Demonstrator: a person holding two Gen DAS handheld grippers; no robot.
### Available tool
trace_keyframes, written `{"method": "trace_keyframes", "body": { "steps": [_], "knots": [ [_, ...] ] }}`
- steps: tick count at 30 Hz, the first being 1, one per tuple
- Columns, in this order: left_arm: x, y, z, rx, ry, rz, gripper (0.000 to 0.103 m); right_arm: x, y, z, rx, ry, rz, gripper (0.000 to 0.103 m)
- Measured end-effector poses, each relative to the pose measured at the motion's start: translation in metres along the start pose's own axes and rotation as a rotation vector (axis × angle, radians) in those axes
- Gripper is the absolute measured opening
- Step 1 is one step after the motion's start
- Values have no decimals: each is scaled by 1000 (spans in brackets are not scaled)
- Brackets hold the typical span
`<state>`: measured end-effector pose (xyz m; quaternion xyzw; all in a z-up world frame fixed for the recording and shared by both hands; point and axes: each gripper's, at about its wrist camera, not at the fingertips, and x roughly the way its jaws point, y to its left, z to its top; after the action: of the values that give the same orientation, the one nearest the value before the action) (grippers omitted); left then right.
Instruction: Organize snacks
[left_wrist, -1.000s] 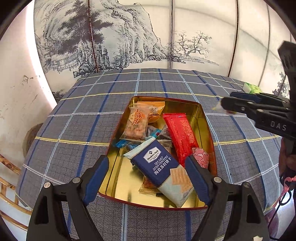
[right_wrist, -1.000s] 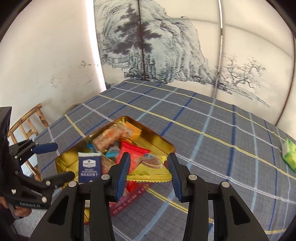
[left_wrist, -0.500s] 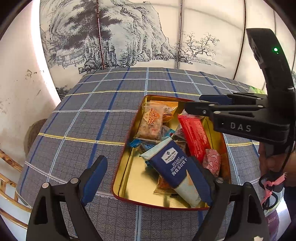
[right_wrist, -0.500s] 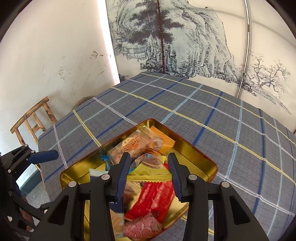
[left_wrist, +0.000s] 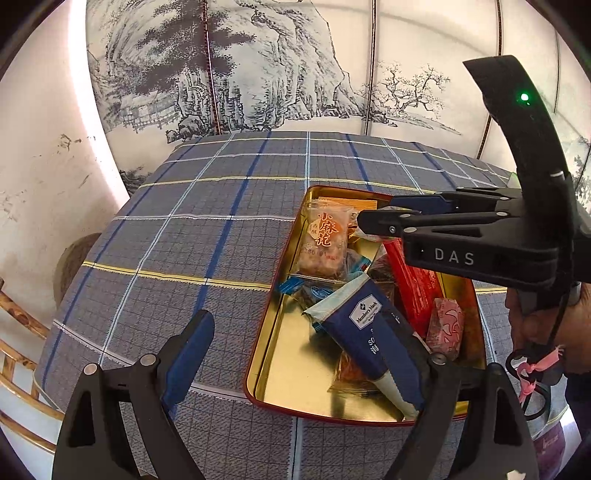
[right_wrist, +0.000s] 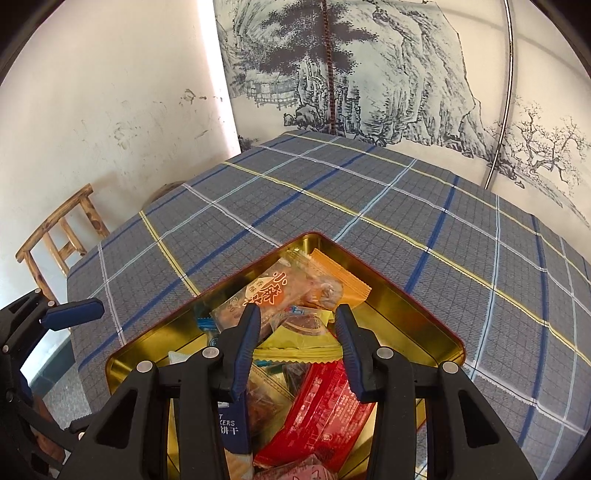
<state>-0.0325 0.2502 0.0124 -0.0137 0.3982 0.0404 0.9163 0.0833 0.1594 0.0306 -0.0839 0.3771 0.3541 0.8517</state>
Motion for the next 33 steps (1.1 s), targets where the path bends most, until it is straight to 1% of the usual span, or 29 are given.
{"method": "trace_keyframes", "body": {
  "steps": [6, 17, 23, 26, 28, 30, 32, 33],
  "knots": [
    [2, 0, -2, 7, -5, 25, 85, 7, -2, 1, 17, 4, 1, 43],
    [6, 3, -4, 8, -3, 43, 85, 10, -3, 1, 32, 7, 8, 43],
    [5, 4, -7, 14, -14, 61, 86, 7, -3, 1, 47, -15, 8, 44],
    [4, 4, -7, 7, -14, 57, 86, -5, -1, 1, 65, -58, 23, 45],
    [3, 4, -8, 6, -23, 71, 86, -17, 2, 1, 67, -102, 37, 46],
    [0, 3, -8, 12, -35, 84, 86, -33, 7, -3, 60, -155, 39, 50],
    [-5, 1, -9, 12, -55, 92, 87, -48, 11, -7, 52, -202, 23, 59],
    [-8, 1, -10, 7, -68, 94, 87, -55, 13, -10, 50, -226, 11, 61]
  ]
}}
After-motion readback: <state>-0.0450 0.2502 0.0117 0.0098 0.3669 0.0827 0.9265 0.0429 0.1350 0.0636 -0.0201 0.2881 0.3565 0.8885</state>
